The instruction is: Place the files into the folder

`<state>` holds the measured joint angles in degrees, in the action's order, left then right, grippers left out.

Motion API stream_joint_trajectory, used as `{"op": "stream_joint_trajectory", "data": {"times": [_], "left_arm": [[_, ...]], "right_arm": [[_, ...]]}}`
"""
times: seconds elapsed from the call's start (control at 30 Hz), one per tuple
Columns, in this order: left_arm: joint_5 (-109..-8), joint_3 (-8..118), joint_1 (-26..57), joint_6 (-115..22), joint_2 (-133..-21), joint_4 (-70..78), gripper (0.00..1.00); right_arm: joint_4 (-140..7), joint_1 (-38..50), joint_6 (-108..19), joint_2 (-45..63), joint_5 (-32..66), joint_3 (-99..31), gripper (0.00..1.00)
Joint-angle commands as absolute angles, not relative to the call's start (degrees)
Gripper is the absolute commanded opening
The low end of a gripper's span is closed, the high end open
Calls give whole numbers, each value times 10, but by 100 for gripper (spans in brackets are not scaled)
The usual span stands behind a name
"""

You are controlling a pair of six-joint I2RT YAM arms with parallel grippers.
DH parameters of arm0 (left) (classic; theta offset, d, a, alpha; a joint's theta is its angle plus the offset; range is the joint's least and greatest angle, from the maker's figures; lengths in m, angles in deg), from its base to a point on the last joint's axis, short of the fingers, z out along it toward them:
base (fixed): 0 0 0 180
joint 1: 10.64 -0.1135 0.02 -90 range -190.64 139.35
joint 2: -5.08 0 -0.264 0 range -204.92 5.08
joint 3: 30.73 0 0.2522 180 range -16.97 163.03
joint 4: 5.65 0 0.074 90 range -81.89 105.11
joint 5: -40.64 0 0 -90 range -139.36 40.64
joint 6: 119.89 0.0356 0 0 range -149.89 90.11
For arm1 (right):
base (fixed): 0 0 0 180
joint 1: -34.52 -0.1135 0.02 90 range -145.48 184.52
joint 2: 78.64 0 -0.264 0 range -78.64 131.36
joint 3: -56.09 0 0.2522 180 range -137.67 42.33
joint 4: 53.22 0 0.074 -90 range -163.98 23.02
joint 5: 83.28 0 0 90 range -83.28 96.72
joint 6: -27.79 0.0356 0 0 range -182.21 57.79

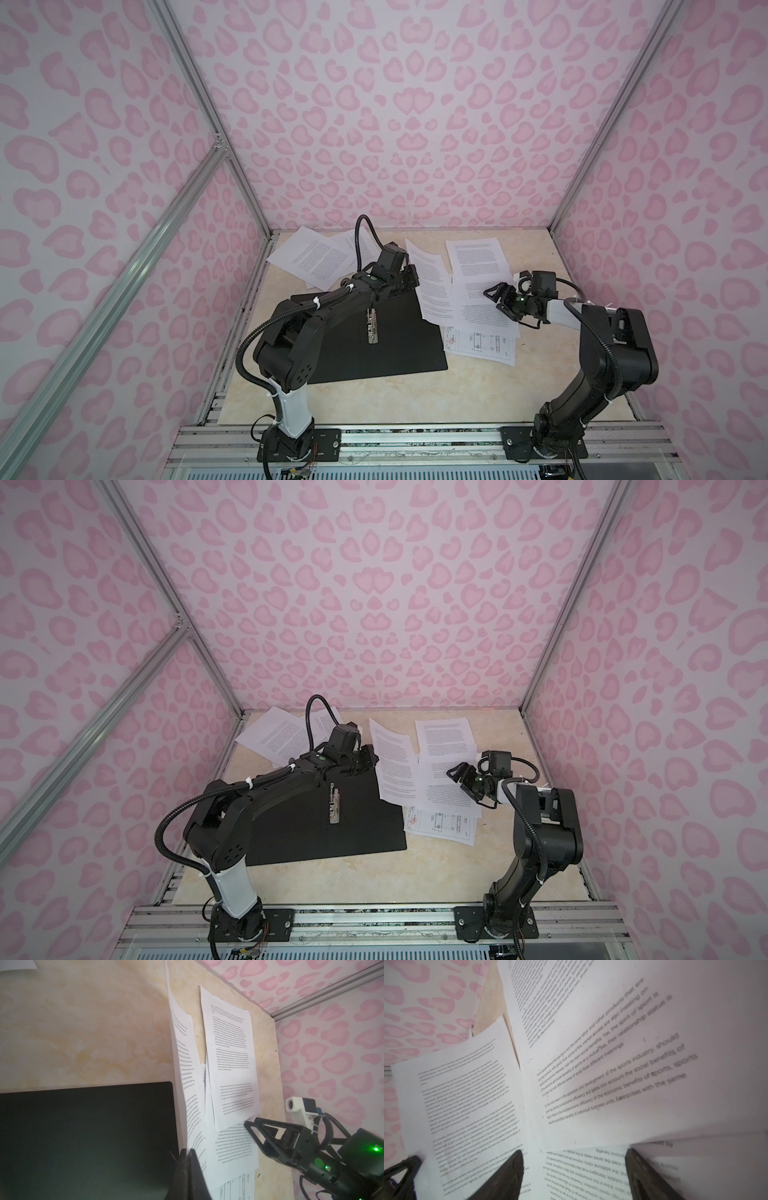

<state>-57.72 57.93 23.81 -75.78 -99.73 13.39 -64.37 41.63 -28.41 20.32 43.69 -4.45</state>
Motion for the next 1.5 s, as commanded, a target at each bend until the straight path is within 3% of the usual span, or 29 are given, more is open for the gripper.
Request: {"op": "stream_joint_trajectory", "data": {"times": [0.0, 0.13, 0.3, 0.43, 0.7, 0.87, 1.17, 1.47], "left_arm": [[-583, 580, 236, -730, -971, 189, 3], [-611, 620, 229, -742, -955, 240, 3], [-652, 669, 202, -759, -946, 308, 3], [-682, 687, 176, -772, -945, 345, 3], [-749, 687, 144, -810, -921, 341, 3], [-763, 673, 135, -825, -901, 328, 3], [-795, 651, 120, -877, -861, 267, 3], [-787, 631, 103, -905, -808, 243, 3]], "right_arm": [[-718, 402, -304, 185, 359, -50, 81], [-722, 333, -324, 157, 422, -72, 87], [-624, 314, -260, 141, 510, -40, 94], [-567, 287, -223, 189, 555, -55, 97], [-240, 231, 7, 286, 611, -26, 97], [9, 199, 183, 368, 612, -30, 97], [173, 146, 303, 454, 567, -55, 97], [224, 114, 340, 476, 547, -101, 97]]}}
